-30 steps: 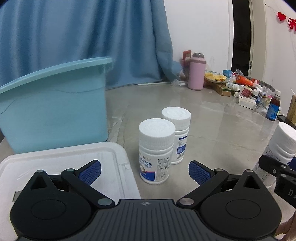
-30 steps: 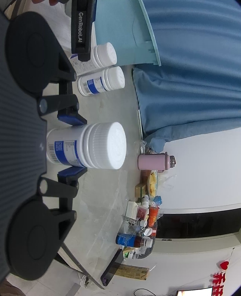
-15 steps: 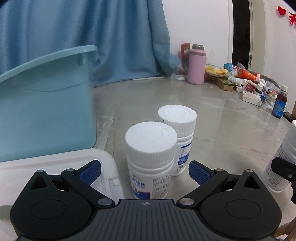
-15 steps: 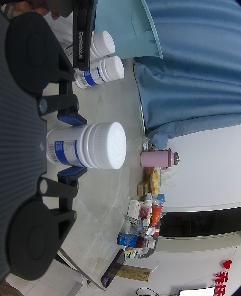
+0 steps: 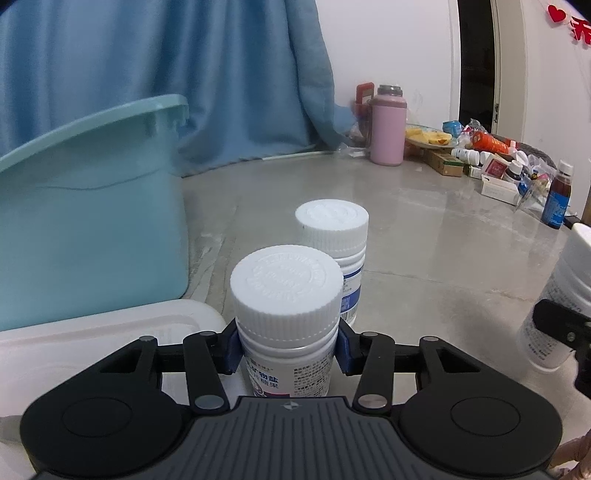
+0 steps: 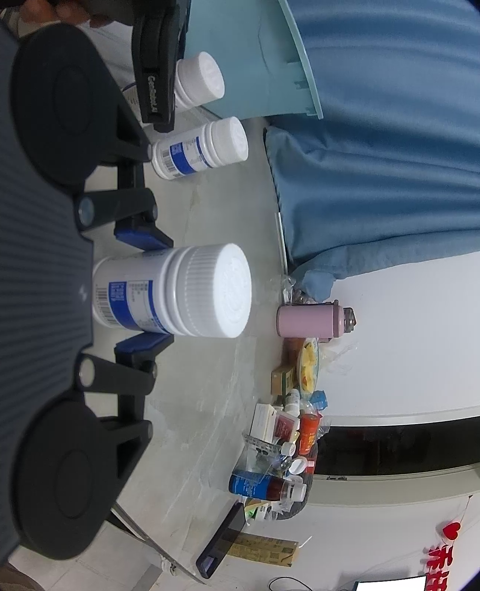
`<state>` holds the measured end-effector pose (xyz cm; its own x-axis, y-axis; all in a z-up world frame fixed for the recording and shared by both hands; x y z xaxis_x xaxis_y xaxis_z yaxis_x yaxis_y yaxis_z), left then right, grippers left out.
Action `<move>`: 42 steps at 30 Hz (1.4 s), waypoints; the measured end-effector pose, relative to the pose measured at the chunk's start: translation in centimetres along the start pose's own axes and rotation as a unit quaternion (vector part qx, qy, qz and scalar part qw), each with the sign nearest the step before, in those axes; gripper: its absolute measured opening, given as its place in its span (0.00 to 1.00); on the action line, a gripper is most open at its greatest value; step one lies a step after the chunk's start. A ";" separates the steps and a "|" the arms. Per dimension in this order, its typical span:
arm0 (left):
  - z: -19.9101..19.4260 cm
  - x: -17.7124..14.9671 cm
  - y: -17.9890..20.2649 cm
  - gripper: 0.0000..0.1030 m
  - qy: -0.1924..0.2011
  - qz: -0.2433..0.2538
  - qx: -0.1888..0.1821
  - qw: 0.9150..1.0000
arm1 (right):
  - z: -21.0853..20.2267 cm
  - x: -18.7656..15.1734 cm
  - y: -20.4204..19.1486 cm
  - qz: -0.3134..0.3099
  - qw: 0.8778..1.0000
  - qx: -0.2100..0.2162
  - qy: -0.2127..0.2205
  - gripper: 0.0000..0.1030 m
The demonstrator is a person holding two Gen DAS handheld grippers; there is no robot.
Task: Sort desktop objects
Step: 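Carry both bottles over the light blue bin and open both grippers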
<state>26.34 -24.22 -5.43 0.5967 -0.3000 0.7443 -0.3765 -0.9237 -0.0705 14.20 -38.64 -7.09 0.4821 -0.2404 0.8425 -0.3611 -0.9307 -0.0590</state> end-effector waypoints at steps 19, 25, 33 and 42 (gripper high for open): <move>-10.3 -0.5 -5.8 0.47 0.025 -0.026 0.039 0.999 | -4.4 1.2 -5.5 -0.026 0.999 0.037 0.015 0.46; -14.1 -2.6 -10.4 0.47 0.021 -0.046 0.072 0.996 | -6.2 0.7 -8.5 -0.036 0.998 0.057 0.012 0.46; -18.8 -4.9 -16.5 0.47 0.014 -0.075 0.110 0.991 | -9.2 1.3 -13.3 -0.060 0.995 0.083 0.017 0.46; -22.9 -3.2 -21.5 0.47 0.011 -0.105 0.139 0.985 | -11.4 4.9 -18.1 -0.093 0.988 0.125 0.008 0.46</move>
Point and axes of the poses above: each gripper's, at about its wrist camera, not at the fingertips, and z roughly the way its jaws point, y to its right, x to its top, the point moved 10 cm from there along z, roughly the way its jaws point, and after that the axes turned 8 degrees about -y, right-handed, at the moved point
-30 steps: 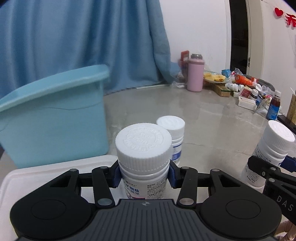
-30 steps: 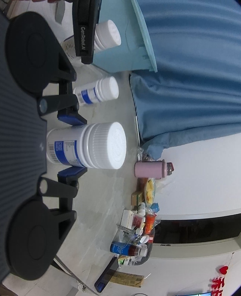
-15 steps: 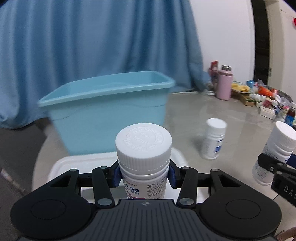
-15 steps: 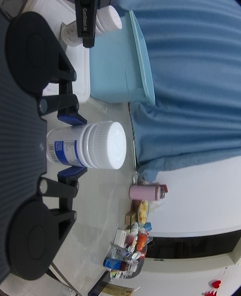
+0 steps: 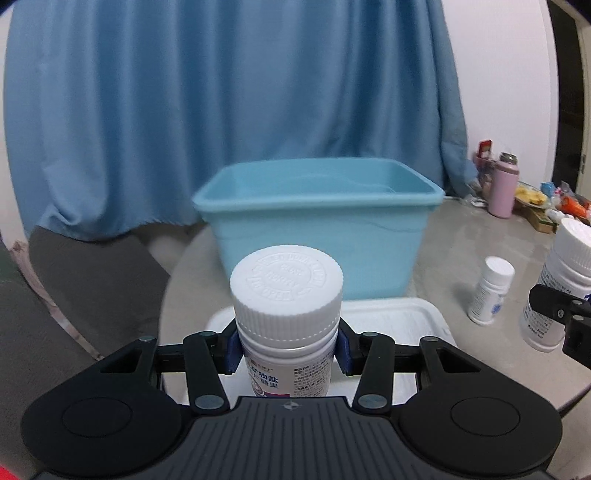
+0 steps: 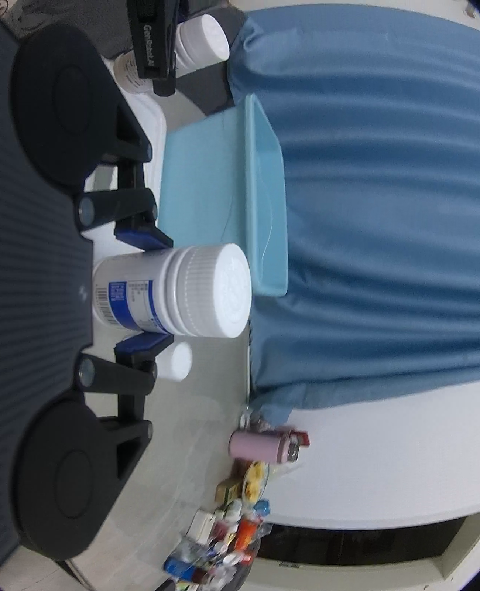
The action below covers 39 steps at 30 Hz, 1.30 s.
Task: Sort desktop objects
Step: 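Carry both bottles over the light blue bin and open both grippers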
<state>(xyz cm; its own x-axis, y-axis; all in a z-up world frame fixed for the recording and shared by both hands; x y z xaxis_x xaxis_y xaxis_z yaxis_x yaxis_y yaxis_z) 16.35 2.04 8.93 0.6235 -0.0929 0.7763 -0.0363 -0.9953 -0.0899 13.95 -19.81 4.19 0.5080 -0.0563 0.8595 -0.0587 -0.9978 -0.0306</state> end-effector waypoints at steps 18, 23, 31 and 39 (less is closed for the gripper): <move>1.5 15.0 -4.2 0.47 0.030 -0.029 0.013 0.999 | 4.2 12.5 -3.6 -0.024 0.998 0.034 0.037 0.46; 4.9 18.5 -4.4 0.47 0.025 -0.031 0.025 0.999 | 7.8 15.0 -4.7 -0.031 0.998 0.047 0.034 0.46; 12.1 21.7 -4.4 0.47 -0.014 -0.040 0.038 0.998 | 14.8 16.3 -6.2 -0.041 0.997 0.065 0.002 0.46; 19.0 22.3 -3.1 0.47 -0.066 -0.035 0.047 0.996 | 20.5 14.6 -6.6 -0.049 0.995 0.067 -0.053 0.46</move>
Point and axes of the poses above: each gripper's, at about its wrist camera, not at the fingertips, and z roughly the way its jaws point, y to its right, x to its top, the point moved 10 cm from there along z, roughly the way its jaws point, and after that the axes turned 8 degrees about -y, right-handed, at the moved point
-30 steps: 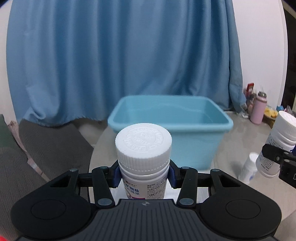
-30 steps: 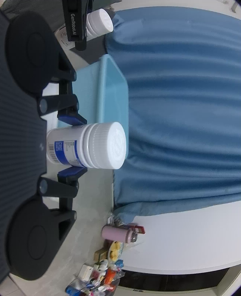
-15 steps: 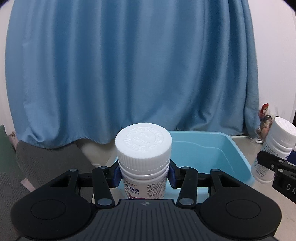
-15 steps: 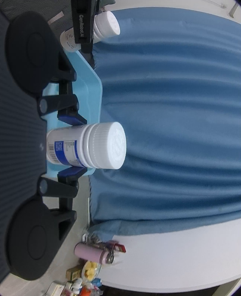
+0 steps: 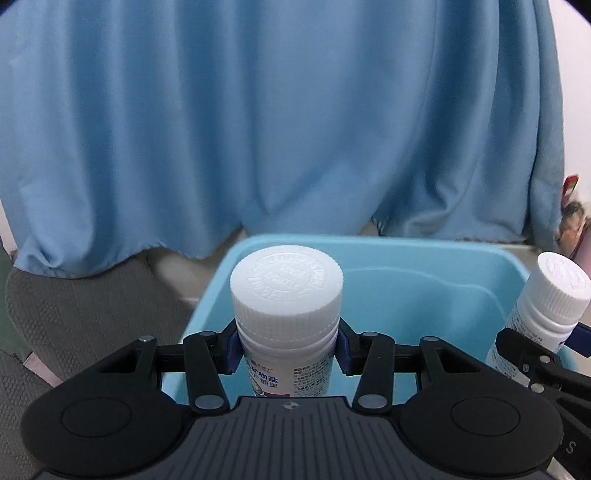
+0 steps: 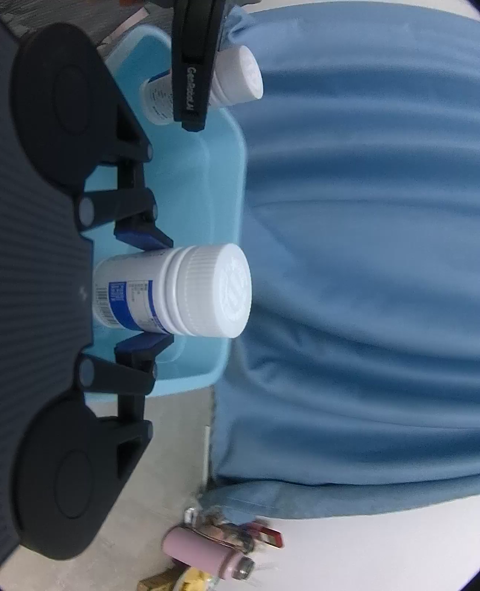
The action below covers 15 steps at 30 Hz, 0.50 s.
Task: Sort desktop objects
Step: 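Carry both bottles over the light blue bin and open both grippers, then withdraw both open grippers from the bin back toward the table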
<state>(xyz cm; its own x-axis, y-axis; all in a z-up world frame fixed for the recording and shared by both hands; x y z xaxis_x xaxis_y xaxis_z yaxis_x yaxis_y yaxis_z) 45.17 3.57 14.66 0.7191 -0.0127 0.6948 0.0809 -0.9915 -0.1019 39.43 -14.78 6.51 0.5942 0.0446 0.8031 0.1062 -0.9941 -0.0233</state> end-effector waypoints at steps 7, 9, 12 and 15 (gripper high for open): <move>1.6 -0.2 0.2 0.71 -0.009 -0.011 -0.002 1.000 | 2.0 -0.9 0.8 0.007 1.000 0.001 -0.021 0.62; 1.1 -0.6 -0.1 0.89 -0.002 -0.010 0.000 1.000 | 1.7 -0.9 0.9 0.008 1.000 -0.003 -0.016 0.81; 0.4 -0.9 0.3 0.93 0.009 -0.005 -0.002 1.000 | 1.4 -0.8 1.1 0.003 1.000 -0.001 -0.008 0.88; -0.2 -1.3 0.4 0.93 0.012 -0.001 0.002 1.000 | 0.7 -0.6 1.4 -0.002 1.000 -0.002 0.000 0.88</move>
Point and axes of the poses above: each gripper's, at about its wrist camera, not at the fingertips, and z roughly the way its jaws point, y to its right, x to its top, the point moved 10 cm from there along z, roughly the way its jaws point, and after that the axes turned 8 degrees about -y, right-handed, at the moved point
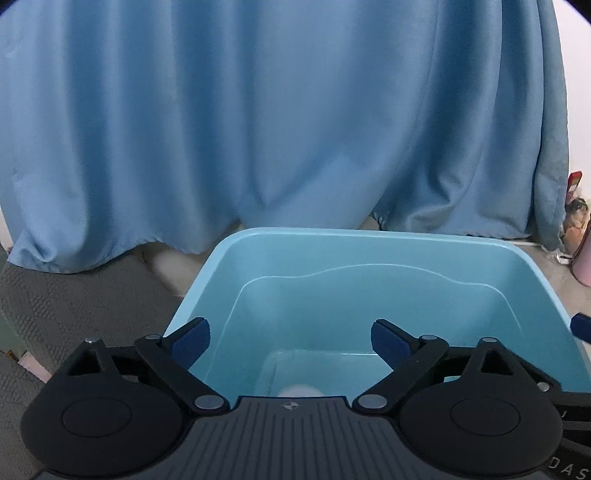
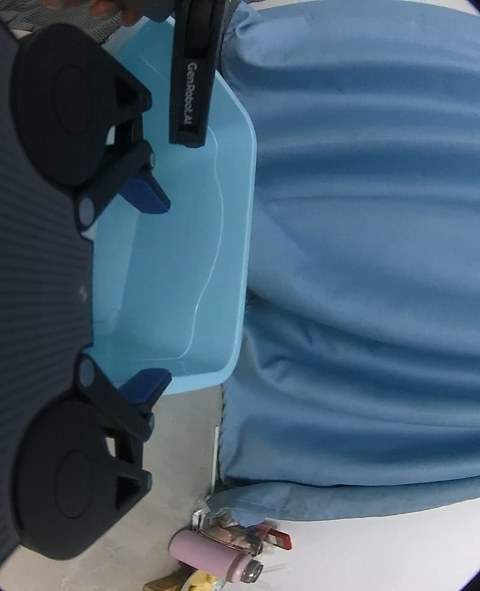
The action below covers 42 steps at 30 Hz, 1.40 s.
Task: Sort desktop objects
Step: 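Withdraw both open grippers from the bin back toward the table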
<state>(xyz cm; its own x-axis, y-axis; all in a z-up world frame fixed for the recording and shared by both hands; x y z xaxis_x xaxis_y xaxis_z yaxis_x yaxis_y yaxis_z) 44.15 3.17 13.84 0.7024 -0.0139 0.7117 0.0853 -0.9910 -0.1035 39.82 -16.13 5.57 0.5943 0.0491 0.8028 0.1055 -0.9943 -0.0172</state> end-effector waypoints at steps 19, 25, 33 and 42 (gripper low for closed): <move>-9.3 -5.0 -0.3 0.93 0.057 0.015 -0.007 0.998 | -11.0 -2.7 1.8 0.023 0.998 -0.023 0.053 0.89; -13.0 -10.5 -0.4 0.93 0.053 0.020 -0.014 0.998 | -15.0 -7.3 2.7 0.048 0.997 -0.039 0.045 0.89; -15.2 -18.9 -0.1 0.93 0.029 0.030 -0.027 0.999 | -18.7 -13.8 3.5 0.059 0.996 -0.062 0.027 0.89; -15.1 -27.6 -0.1 0.93 0.011 0.031 -0.036 0.999 | -19.9 -20.6 3.9 0.055 0.995 -0.082 0.019 0.89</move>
<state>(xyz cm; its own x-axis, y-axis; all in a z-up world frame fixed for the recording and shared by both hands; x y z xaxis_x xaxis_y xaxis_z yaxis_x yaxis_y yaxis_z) 14.09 1.69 4.68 0.6885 -0.0779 0.7210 -0.0101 -0.9951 -0.0979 12.16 -22.93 0.79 0.5635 -0.0619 0.8238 -0.0923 -0.9957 -0.0117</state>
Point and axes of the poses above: each gripper's, at about its wrist camera, not at the fingertips, and z roughly the way its jaws point, y to its right, x to its top, the point moved 10 cm from there along z, roughly the way its jaws point, and after that the axes turned 8 degrees about -y, right-handed, at the moved point
